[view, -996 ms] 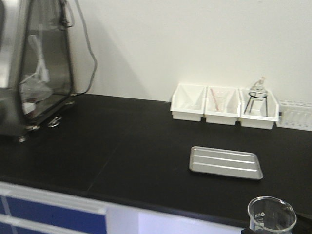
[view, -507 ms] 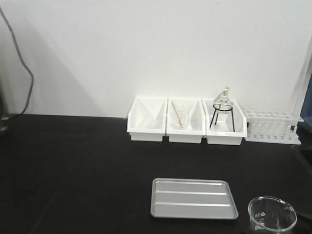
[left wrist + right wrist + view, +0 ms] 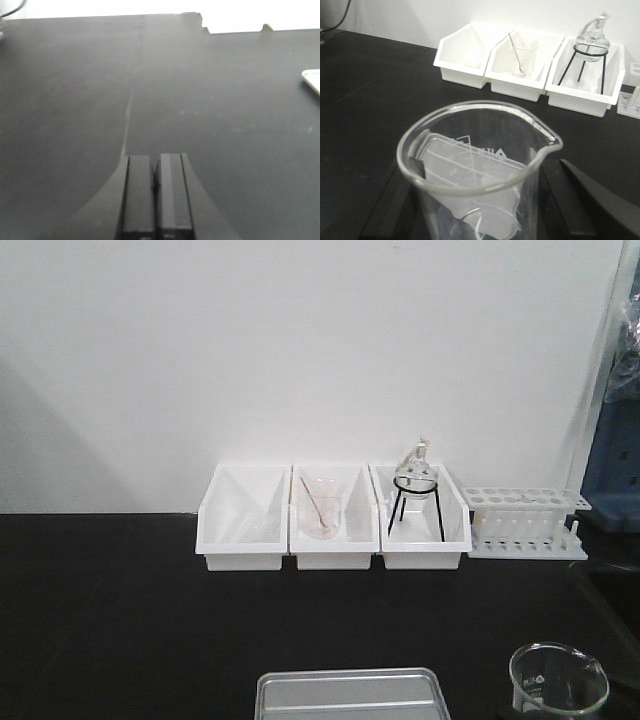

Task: Move beaker to silver tray on left bench
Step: 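Approach the silver tray holding the beaker in the right gripper, then lower the beaker onto the silver tray with the right gripper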

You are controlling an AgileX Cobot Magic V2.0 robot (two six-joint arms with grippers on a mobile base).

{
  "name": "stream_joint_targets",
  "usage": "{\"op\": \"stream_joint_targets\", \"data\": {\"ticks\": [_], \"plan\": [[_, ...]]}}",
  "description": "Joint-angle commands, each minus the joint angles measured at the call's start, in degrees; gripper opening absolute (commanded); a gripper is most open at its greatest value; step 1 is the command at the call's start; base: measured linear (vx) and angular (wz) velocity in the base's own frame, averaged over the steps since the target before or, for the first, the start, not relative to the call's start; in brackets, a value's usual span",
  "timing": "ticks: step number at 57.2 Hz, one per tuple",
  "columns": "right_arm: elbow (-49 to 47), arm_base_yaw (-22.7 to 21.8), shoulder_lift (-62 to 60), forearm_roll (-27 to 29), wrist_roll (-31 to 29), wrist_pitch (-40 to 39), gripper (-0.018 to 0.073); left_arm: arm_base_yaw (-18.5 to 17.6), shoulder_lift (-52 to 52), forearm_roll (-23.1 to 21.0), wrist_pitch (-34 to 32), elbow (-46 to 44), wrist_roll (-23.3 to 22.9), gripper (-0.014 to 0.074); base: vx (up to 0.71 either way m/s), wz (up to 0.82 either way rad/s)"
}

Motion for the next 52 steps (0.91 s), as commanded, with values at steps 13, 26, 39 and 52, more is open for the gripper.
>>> {"op": "stream_joint_targets", "data": {"ticks": [13,26,39,52], "plan": [[-1.84,-0.25,-0.22,-1.00,-0.01,-2.79,-0.0006,-0.36,-0.90,-0.09,-4.47,1.59,-0.18,0.0001,0.11,-0.10],[-1.84,-0.25,-0.22,-1.00,-0.06,-2.79,-0.0006,-0.36,-0.90,-0.09,-4.47,1.59,-0.18,0.0001,0.04,-0.04],[-1.84,-0.31,9.05,-10.06,0.00,-8.48,-0.0004,-0.36,-0.90,-0.09,-4.47,1.59,-0.18,0.0001,0.00,0.00],[-4.29,-9.47,31.05,-7.18,-1.21,-36.34,-0.0004,-0.36,-0.90,-0.09,-4.47,1.59,-0.18,0.0001,0.00,0.00]]}}
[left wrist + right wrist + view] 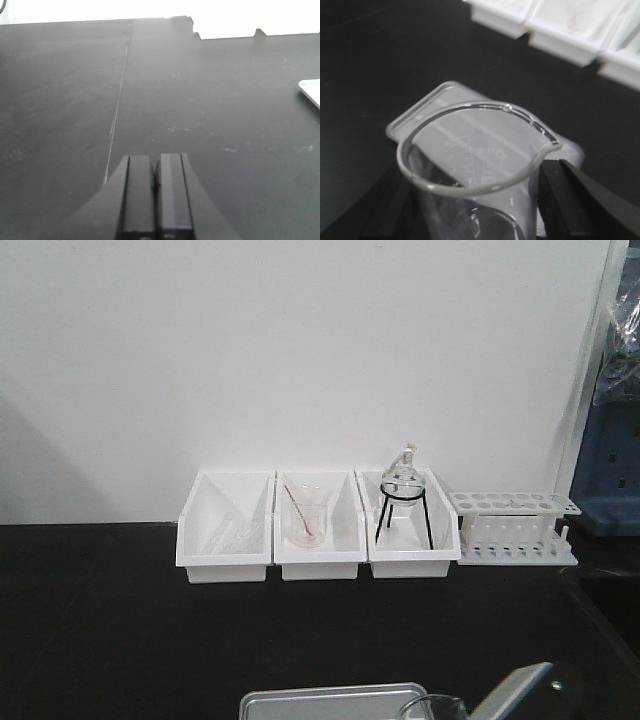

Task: Move beaker to silver tray on left bench
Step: 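Lower the beaker onto the silver tray with the right gripper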

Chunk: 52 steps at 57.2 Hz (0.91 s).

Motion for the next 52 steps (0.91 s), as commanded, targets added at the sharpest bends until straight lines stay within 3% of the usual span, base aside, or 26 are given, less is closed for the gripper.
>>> {"op": "stream_joint_targets", "data": {"ticks": [1,11,19,36,52], "plan": [[-3.37,-4.87,7.32,3.22,-2.33,-17.91,-0.0004,-0.36,-0.90,-0.09,-4.47,1.59,-0.18,0.0001,0.00,0.00],[-6.30,-11.12,21.14,15.97,-22.13,-38.13,-0.0004,-0.36,-0.90,-0.09,-4.47,1.59,-0.18,0.0001,0.00,0.00],[-9.08,-10.66,29.68,25.78,-34.20,-42.20,-0.0004,-0.36,-0.90,-0.09,-4.47,1.59,-0.18,0.0001,0.00,0.00],[-14.99,-10.66,42.05,27.18,-40.07,-43.06,-0.0004,-0.36,-0.90,-0.09,-4.47,1.59,-0.18,0.0001,0.00,0.00],[-15.57,-10.66,48.24,27.31,-40.25,-49.09,0.0001,-0.36,-0.90,-0.09,-4.47,1.59,-0.18,0.0001,0.00,0.00]]}}
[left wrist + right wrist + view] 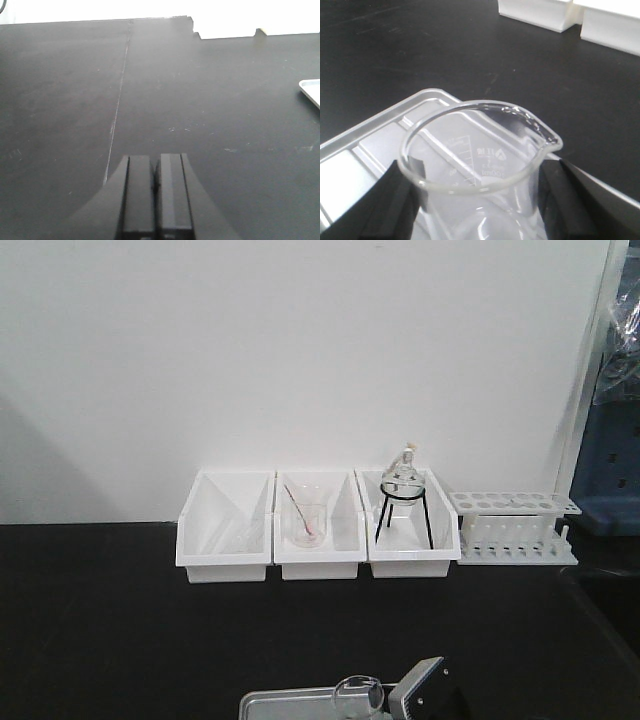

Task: Move beaker to silver tray on left bench
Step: 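Lower the beaker onto the silver tray with the right gripper, then open the right gripper and lift it away from the beaker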

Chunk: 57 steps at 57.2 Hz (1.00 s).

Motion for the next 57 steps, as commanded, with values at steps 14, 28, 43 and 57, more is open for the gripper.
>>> {"op": "stream_joint_targets", "data": {"ticks": [14,28,43,57], "plan": [[-1.34,-0.21,0.03,1.06,0.05,-9.73,0.0083,-0.36,-0.90,-0.09,-4.47,1.59,-0.18,0.0001,0.00,0.00],[-1.28,-0.21,0.21,0.85,0.96,-9.75,0.0304,-0.36,-0.90,-0.09,-4.47,1.59,-0.18,0.0001,0.00,0.00],[-1.28,-0.21,0.21,1.08,0.96,-9.75,0.0613,-0.36,-0.90,-0.09,-4.47,1.59,-0.18,0.0001,0.00,0.00],[-1.28,-0.21,0.02,3.06,0.78,-10.14,0.0706,-0.36,-0.90,-0.09,-4.47,1.59,-0.18,0.0001,0.00,0.00]]}}
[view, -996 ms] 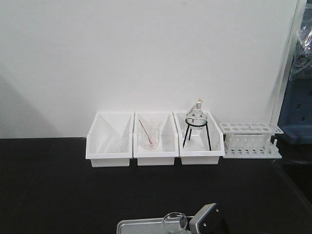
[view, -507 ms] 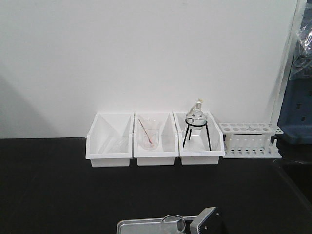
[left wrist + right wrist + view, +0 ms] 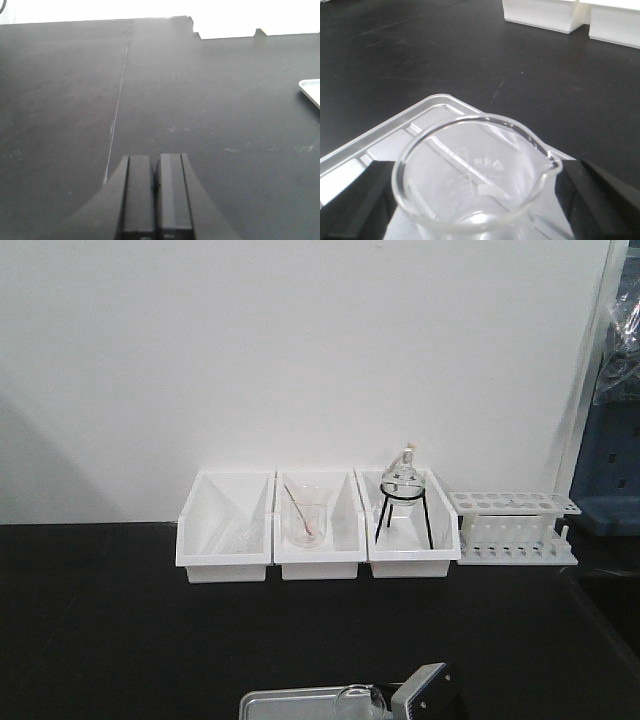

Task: Move beaker to silver tray on left bench
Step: 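Open the right gripper and lift it away from the beaker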

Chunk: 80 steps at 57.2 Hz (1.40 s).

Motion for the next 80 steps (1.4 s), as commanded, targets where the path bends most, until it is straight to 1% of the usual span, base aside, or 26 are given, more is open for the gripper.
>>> {"op": "stream_joint_targets", "data": {"ticks": [1,5,25,28,32,35,38,41,45,48,51,56,60,63,68,75,80], "plan": [[-1.21,-0.21,-2.72,2.19,-0.28,-5.28,0.0706,-0.36,-0.90,-0.09,-4.47,1.59,-0.18,0.0001,0.00,0.00],[-1.21,-0.21,-3.56,3.08,-0.28,-5.54,0.0701,-0.36,-0.90,-0.09,-4.47,1.59,-0.18,0.0001,0.00,0.00],[-1.21,-0.40,-12.80,2.87,-0.34,-7.44,0.0670,-0.36,-0.90,-0.09,-4.47,1.59,-0.18,0.0001,0.00,0.00],[-1.21,-0.40,-14.74,2.72,-0.29,-7.31,0.0654,-0.36,-0.90,-0.09,-4.47,1.59,-0.18,0.0001,0.00,0.00],[-1.21,-0.40,-17.69,2.29,0.09,-5.74,0.0608,-0.36,-0.90,-0.09,-4.47,1.59,-0.18,0.0001,0.00,0.00],[-1.21,-0.40,-20.76,2.11,1.25,-2.07,0.0541,-0.36,-0.90,-0.09,-4.47,1.59,-0.18,0.0001,0.00,0.00],[-1.21,-0.40,-23.98,2.05,4.74,2.88,0.0456,-0.36,-0.90,-0.09,-4.47,1.59,-0.18,0.0001,0.00,0.00],[-1.21,-0.40,-28.18,2.05,9.51,10.56,0.0328,-0.36,-0.90,-0.09,-4.47,1.59,-0.18,0.0001,0.00,0.00],[-1.21,-0.40,-34.55,1.92,18.07,22.79,0.0119,-0.36,-0.90,-0.09,-4.47,1.59,-0.18,0.0001,0.00,0.00],[-1.21,-0.40,-38.50,1.49,22.26,30.14,-0.0015,-0.36,-0.90,-0.09,-4.47,1.59,-0.18,0.0001,0.00,0.00],[-1.21,-0.40,-42.77,-0.53,26.14,37.82,-0.0016,-0.36,-0.90,-0.09,-4.47,1.59,-0.18,0.0001,0.00,0.00],[-1.15,-0.40,-49.44,-7.33,33.19,49.56,-0.0013,-0.36,-0.90,-0.09,-4.47,1.59,-0.18,0.0001,0.00,0.00],[-0.08,-0.40,-54.61,-11.61,38.06,56.00,-0.0011,-0.36,-0.90,-0.09,-4.47,1.59,-0.18,0.0001,0.00,0.00],[1.82,-0.40,-58.96,-13.64,40.20,58.65,-0.0010,-0.36,-0.90,-0.09,-4.47,1.59,-0.18,0.0001,0.00,0.00],[5.86,-0.40,-65.27,-15.41,40.47,60.01,-0.0009,-0.36,-0.90,-0.09,-4.47,1.59,-0.18,0.0001,0.00,0.00],[12.85,-0.40,-73.61,-15.50,40.47,61.56,-0.0008,-0.36,-0.90,-0.09,-4.47,1.59,-0.18,0.0001,0.00,0.00],[17.34,-0.40,-79.70,-15.30,40.47,64.07,-0.0008,-0.36,-0.90,-0.09,-4.47,1.59,-0.18,0.0001,0.00,0.00]]}}
